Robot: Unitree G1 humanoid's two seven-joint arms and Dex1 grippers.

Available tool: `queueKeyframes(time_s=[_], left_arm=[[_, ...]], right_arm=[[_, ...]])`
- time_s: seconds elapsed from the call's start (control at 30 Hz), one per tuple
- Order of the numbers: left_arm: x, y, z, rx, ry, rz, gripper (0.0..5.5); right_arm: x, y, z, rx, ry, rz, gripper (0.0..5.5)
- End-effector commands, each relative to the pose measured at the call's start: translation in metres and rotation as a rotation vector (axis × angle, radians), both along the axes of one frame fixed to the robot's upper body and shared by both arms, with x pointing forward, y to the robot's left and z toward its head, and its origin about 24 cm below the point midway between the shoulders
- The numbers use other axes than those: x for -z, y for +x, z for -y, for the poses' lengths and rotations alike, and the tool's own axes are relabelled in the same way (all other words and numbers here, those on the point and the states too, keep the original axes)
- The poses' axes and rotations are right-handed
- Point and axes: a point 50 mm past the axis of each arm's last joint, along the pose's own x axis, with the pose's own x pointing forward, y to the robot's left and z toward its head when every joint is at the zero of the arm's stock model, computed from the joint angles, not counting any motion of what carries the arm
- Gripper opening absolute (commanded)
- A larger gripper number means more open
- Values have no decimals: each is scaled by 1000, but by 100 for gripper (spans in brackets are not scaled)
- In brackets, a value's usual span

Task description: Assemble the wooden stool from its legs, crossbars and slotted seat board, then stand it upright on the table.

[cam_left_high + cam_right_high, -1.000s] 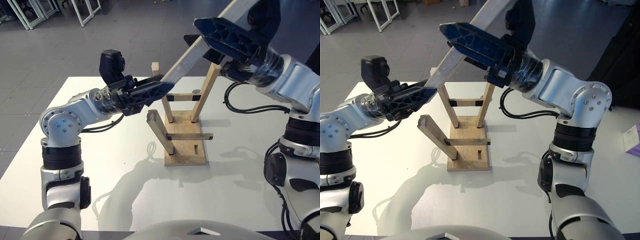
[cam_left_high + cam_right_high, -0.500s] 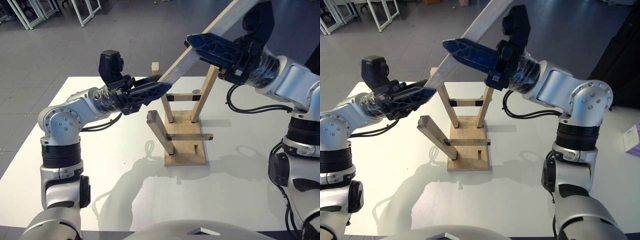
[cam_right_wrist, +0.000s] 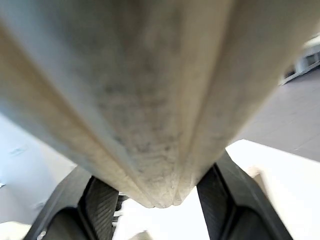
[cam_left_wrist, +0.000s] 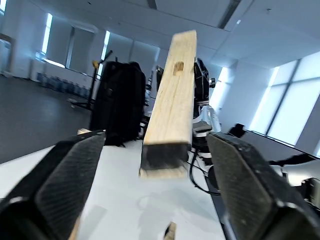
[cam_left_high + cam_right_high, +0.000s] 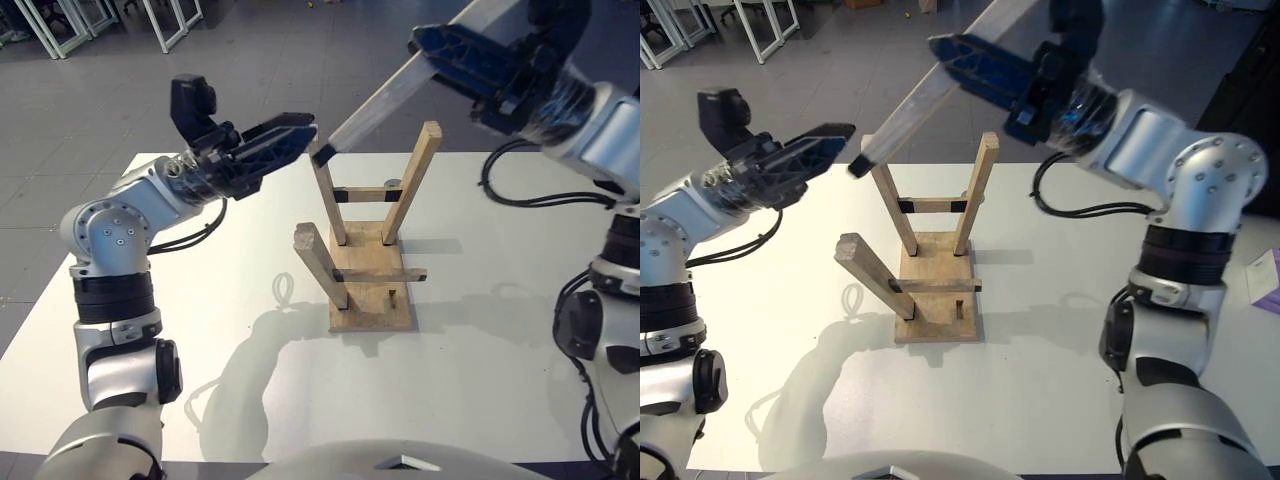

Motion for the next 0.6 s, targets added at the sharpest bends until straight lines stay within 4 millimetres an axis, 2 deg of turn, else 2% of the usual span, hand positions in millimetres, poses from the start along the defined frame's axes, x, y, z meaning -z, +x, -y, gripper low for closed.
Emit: queueKeyframes(time_s=[0.03, 0.1, 0.2, 0.3, 0.4, 0.6], left_arm=[[5, -7, -14, -131, 15, 16, 436], [11, -15, -21, -204, 23, 12, 472], [34, -29, -26, -306, 91, -41, 472], [55, -41, -21, -316, 181, -94, 472], [67, -44, -16, -346, 234, -120, 472], [78, -44, -11, -346, 273, -129, 472]], right_arm=[[22, -1, 34, 137, -143, 30, 206], [53, -3, 51, 197, -259, 40, 206], [108, -13, 78, 160, -415, -19, 206], [137, -21, 84, 60, -545, 42, 206], [151, -27, 74, -77, -592, 137, 206], [147, -34, 58, -180, -517, 412, 206]])
